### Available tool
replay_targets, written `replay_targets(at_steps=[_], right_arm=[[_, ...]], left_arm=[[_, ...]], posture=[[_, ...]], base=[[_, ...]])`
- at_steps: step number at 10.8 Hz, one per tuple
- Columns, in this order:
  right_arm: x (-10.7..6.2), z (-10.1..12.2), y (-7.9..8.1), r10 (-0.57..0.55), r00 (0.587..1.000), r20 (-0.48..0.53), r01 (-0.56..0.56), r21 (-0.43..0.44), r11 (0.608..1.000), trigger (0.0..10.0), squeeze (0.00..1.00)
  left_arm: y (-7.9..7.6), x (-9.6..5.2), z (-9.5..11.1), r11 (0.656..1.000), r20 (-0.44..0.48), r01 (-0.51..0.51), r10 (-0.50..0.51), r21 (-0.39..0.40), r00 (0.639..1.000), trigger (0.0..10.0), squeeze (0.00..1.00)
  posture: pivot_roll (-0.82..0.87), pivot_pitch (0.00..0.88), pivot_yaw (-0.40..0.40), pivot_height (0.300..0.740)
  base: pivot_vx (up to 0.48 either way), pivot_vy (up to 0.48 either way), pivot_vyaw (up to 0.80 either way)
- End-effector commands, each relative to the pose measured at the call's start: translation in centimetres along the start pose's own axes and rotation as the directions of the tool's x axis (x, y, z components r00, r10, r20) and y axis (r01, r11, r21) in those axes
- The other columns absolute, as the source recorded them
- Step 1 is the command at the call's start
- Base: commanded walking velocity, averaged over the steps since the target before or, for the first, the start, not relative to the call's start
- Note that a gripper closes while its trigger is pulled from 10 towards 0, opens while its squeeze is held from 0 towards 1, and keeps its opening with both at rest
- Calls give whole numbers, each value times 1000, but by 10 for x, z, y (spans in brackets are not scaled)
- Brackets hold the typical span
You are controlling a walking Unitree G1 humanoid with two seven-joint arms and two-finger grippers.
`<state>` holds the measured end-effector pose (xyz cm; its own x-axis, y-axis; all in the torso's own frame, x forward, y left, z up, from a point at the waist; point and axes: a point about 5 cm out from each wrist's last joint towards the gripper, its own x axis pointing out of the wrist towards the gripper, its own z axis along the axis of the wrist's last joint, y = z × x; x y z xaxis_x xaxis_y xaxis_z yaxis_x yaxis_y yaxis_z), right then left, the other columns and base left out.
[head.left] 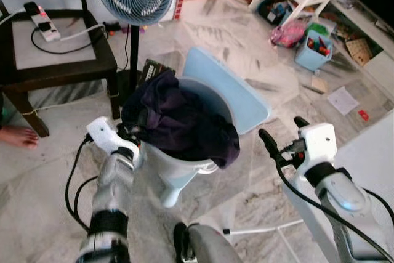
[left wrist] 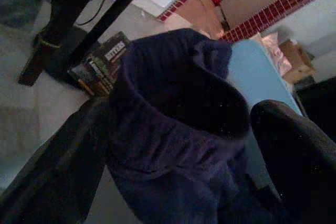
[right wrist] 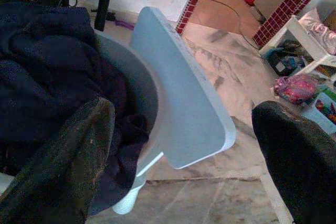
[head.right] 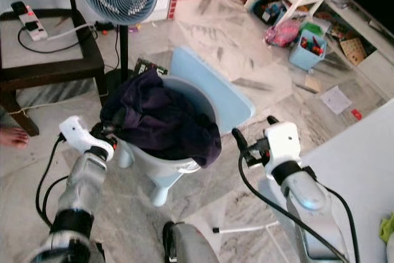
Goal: Hang hanger
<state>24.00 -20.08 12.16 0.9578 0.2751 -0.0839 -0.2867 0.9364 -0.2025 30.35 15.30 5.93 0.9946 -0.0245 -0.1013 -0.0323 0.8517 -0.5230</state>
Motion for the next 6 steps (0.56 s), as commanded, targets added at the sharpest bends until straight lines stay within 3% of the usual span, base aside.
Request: replay_targets(at_steps=[1, 4, 6], right_arm=[[-2, -5, -3, -13, 1000, -23, 13, 2, 1000, 10000, 0], [1, -6, 0, -15, 1000, -20, 15, 10, 1000, 10000, 0], [1, -6, 0, -13, 1000, -21, 14, 11, 1000, 10000, 0]], left_arm=[[-16, -2, -7, 996, -21, 68, -67, 54, 998, 10000, 0], [-20, -4, -16, 983, -125, 114, -96, 145, 987, 10000, 0], [-14, -4, -22, 988, -181, 91, -67, 127, 981, 10000, 0]], posture=[[-235, 194, -222, 740], [-228, 193, -215, 740], [-231, 193, -214, 740]], base=[[0, 0, 0], [0, 0, 0], [0, 0, 0]])
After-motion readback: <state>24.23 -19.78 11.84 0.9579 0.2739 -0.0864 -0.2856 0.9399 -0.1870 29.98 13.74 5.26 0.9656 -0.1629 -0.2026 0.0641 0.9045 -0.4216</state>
